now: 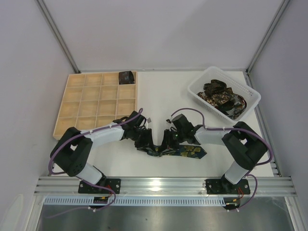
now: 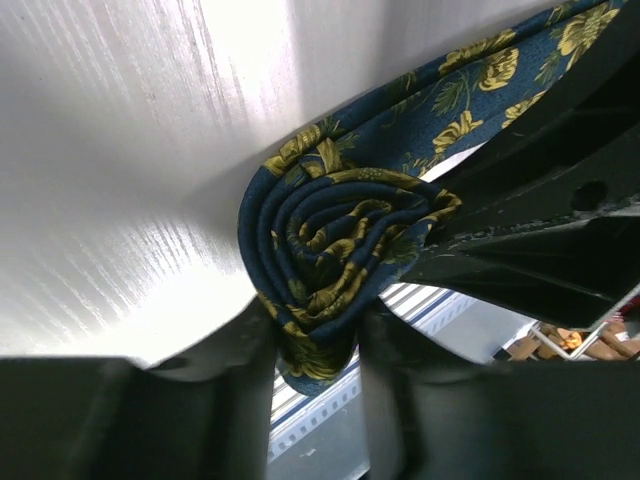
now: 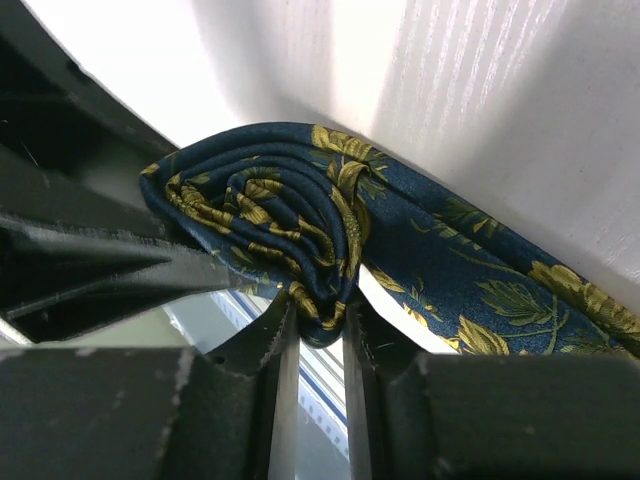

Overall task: Roll the ties
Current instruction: Roll the tie

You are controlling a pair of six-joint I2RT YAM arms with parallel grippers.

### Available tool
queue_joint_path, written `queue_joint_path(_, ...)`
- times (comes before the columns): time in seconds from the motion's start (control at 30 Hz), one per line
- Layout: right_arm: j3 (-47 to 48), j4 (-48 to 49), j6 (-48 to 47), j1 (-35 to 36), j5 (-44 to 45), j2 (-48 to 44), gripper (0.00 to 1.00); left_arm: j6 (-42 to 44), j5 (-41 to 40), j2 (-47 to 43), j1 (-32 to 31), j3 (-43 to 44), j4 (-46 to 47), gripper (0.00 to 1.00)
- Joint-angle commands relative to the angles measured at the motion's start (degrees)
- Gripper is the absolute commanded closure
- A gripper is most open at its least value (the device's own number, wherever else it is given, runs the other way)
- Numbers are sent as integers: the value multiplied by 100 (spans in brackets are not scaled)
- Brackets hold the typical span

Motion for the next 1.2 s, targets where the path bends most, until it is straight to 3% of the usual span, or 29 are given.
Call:
queue_joint_path(0.0,407,-22,-157,4,186,-94,84,119,148,54,-36,20,-7,59)
queue_joint_path(0.13,715,-602,-455,4,273,-129,91,146,156,98,-36,-41,-33,50)
queue_joint_path(0.33,1137,-1357,-895,13,379,-67,92,198,148,71,-27,-129,19,41)
queue_joint_path(0.53,1463,-1815,-1510,-40,467,187,92,216,192,107,-27,-129,151,37)
queue_joint_path(0.7,1446,-1781,-1800,-171,397,407,92,146,245,159,-27,-147,397,32)
queue_joint_path(1.17,1384,-1561,-2249,-786,-121,847,89,128,-212,-7,-36,-182,732,31)
